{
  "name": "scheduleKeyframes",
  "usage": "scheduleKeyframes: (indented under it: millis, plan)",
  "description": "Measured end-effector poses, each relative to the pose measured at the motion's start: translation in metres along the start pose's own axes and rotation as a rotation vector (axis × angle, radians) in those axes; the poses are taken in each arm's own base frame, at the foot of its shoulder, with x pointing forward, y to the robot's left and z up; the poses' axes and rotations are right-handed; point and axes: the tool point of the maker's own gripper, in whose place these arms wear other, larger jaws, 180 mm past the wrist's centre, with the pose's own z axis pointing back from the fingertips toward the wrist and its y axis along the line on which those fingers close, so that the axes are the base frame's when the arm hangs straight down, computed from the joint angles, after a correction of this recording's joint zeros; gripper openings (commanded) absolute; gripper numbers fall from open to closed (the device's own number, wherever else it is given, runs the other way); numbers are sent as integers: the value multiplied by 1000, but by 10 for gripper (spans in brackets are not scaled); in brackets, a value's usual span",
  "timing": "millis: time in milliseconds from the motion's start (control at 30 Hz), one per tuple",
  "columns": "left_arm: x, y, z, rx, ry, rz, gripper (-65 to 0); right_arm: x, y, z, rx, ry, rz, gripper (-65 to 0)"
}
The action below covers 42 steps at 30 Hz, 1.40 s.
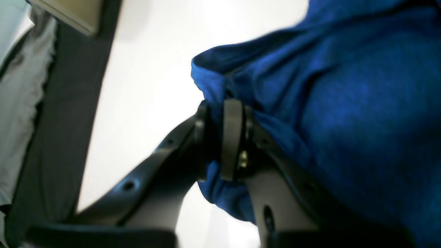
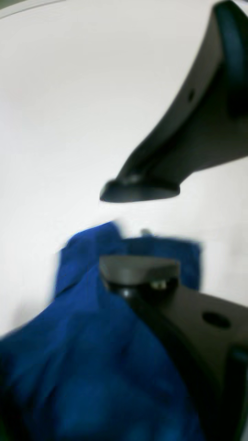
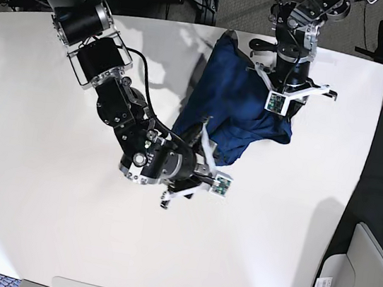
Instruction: Fold the T-shirt properly
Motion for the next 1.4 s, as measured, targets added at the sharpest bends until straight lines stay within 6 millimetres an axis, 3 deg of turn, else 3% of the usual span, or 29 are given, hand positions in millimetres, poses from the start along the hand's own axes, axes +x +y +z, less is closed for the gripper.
scheduleKeyframes:
  millis: [67,267,367,533,700,800,867,1000,1167,1400]
  plan:
    - [-3,0,-1,4,26,3,-557,-7,1,-2,-13,46,40,-374]
    - [-12,-5,1,-3,83,17,-494,12,30,-17,4,64,241,-374]
    - [-12,-4,1,-2,84,18,-451,-5,24,-19,-41,147,337,-374]
    - [-11,-8,2,-7,85,28,-381,9,20,-17,-53,129,383,-374]
    - [-11,-9,2,-8,85,29,-380,-2,15,-12,-47,146,369,-374]
    - [-11,-9,2,-8,84,28,-380,9,20,-5,-13,81,352,-374]
    - [-10,-9,2,-9,84,30,-380,10,12,1,-37,73,367,-374]
    - [-9,-16,3,-17,86,47,-380,-4,7,8,-56,102,374,-374]
    - [-9,-15,3,-15,87,45,-380,3,13,5,-43,88,382,-374]
    - [-9,-15,3,-16,86,46,-380,-2,49,-7,38,110,474,-374]
